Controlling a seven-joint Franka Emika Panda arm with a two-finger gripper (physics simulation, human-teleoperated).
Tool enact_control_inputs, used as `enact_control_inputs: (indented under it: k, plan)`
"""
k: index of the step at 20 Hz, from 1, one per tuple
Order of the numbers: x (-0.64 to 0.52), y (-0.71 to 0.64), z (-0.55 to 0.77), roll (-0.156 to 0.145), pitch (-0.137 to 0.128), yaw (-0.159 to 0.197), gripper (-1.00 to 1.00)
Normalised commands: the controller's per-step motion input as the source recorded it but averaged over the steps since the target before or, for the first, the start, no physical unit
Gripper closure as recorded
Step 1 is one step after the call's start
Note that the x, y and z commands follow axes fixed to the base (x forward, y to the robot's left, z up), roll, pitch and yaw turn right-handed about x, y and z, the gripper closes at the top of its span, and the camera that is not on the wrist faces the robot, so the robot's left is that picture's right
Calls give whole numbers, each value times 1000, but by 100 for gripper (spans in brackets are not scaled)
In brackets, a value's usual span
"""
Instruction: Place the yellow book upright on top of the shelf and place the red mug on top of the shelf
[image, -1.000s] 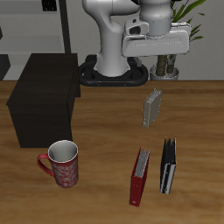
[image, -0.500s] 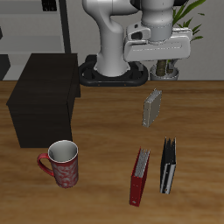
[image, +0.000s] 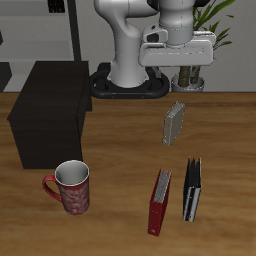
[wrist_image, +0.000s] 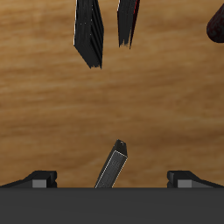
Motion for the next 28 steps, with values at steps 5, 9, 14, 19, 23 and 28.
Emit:
enact_control_inputs:
  k: [5,9,14,19,23,28]
  plan:
    - [-179,-122,-357,-34,-60,-106,-100]
    - [-144,-11,-310,8,-28,-28,-100]
    - [-118,88,-524,14,32,-68,-100]
    - [-108,59,-473,12,8,-26,-100]
    - [32,-85,-233,-21,-2,-42,-100]
    - [-49,-17,-204,-11,-20,-29,-100]
